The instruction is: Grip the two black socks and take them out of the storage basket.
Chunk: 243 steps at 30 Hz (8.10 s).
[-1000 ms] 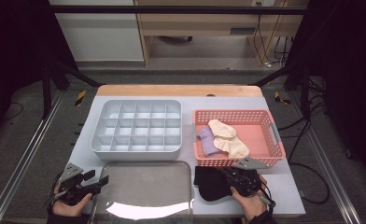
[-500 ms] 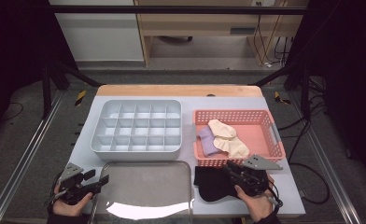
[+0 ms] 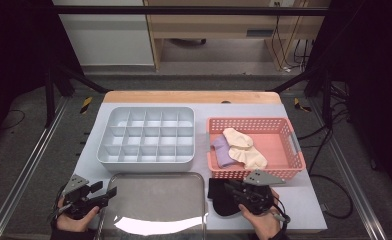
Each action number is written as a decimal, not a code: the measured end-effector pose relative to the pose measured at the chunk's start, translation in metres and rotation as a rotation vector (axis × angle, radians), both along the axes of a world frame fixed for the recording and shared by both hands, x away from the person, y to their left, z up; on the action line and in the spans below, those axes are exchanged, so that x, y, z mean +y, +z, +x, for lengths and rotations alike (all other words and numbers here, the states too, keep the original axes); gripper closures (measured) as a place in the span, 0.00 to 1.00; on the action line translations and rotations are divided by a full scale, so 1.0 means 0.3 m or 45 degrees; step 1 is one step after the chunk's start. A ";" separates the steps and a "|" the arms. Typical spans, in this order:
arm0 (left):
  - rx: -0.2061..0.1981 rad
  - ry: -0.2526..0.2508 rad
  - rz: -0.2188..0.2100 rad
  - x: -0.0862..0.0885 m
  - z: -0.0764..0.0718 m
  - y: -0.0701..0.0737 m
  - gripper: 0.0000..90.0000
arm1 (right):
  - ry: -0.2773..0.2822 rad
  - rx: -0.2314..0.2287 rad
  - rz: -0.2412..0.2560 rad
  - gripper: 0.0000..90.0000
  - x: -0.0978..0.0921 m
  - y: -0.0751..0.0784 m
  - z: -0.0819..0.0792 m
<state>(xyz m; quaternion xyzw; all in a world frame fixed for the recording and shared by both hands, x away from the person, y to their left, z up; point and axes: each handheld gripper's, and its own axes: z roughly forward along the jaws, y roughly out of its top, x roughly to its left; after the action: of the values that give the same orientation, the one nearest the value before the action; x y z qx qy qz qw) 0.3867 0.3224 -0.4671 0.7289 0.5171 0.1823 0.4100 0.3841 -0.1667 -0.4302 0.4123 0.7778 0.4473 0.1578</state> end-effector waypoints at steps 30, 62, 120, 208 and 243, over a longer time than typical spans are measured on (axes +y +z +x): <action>0.012 -0.002 -0.002 -0.003 -0.002 -0.002 0.45 | 0.012 0.030 -0.097 0.97 0.036 -0.036 0.001; 0.014 -0.004 0.003 -0.003 0.000 -0.003 0.45 | -0.329 0.016 -0.089 0.84 -0.246 -0.022 0.055; -0.146 -0.009 -0.072 -0.021 -0.025 0.145 0.46 | 0.084 0.030 -0.032 0.98 0.102 -0.013 0.004; 0.123 -0.393 0.062 -0.669 -0.078 -0.030 0.90 | 0.272 0.128 -0.108 0.82 0.159 -0.131 -0.126; 0.114 -0.374 0.076 -0.545 -0.062 -0.003 0.96 | -0.027 0.020 0.035 0.85 0.041 -0.048 -0.020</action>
<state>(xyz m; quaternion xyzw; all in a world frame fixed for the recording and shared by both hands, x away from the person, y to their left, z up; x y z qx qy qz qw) 0.3681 0.1588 -0.4679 0.8160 0.4171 0.1029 0.3869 0.3780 -0.1543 -0.4445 0.4261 0.7685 0.4530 0.1506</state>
